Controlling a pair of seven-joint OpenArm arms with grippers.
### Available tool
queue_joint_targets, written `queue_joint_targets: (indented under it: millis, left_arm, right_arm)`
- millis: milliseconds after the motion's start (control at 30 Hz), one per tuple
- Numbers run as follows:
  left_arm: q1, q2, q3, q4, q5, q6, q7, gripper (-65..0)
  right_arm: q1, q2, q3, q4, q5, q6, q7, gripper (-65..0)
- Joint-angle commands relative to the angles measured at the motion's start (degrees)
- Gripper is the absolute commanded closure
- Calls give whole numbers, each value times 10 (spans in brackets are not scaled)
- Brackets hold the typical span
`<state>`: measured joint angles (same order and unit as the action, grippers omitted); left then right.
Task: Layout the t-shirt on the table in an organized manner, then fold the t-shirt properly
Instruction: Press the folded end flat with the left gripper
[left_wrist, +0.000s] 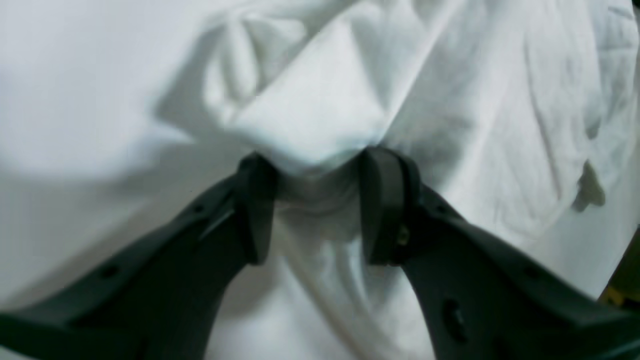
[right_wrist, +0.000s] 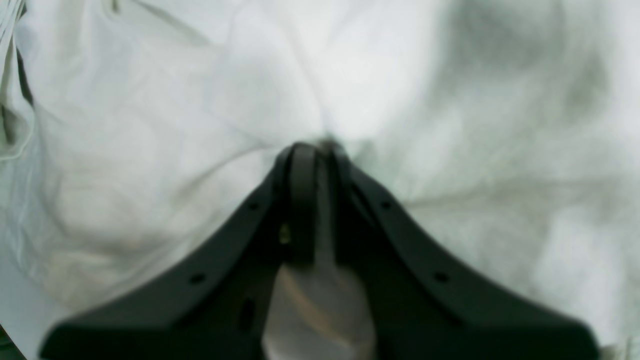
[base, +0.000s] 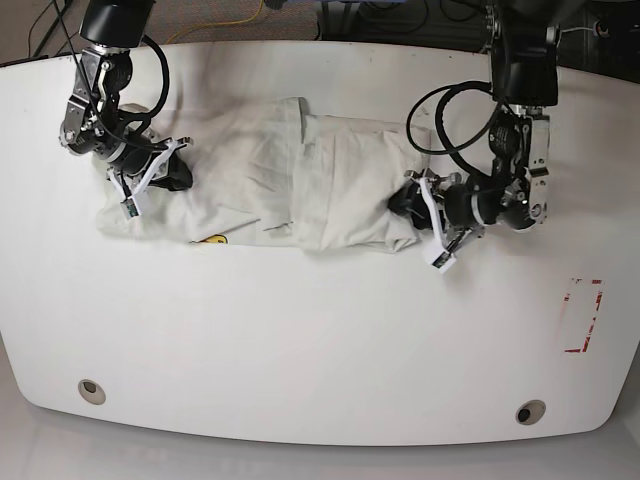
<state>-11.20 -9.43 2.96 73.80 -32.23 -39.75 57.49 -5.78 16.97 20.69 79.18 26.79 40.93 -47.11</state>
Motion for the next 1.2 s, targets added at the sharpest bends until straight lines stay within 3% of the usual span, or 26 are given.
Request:
queue_joint_targets:
  millis: [0,233,567,733,967,1167]
  left_arm:
    - [-26,-1,18,-30,-12,-3,-26,-258]
    - [-52,-5,28,-69,-17,-3,-32,-258]
    - [-56,1,-14,91,-29,-3,59,-258]
    - [-58,27,-14,139,-25,-3,86,-258]
    - [-58,38,-13,110,20,-3,75,-258]
    - [-54,47,-13,19,69,-3,23,-258]
  right_arm:
    - [-14,0,-4,-8,-60,-9,-76,-51]
    - [-14,0,-2,-8,-60,-9,-76,-51]
    - [-15,0,-2,-7,-60,-9,-76,-51]
    - [-15,0,-2,-7,-60,-9,-76,-51]
    - [-12,0,-2,-7,-60,-9,-76,-51]
    - [-9,0,-2,-4,-60,-9,-76,-51]
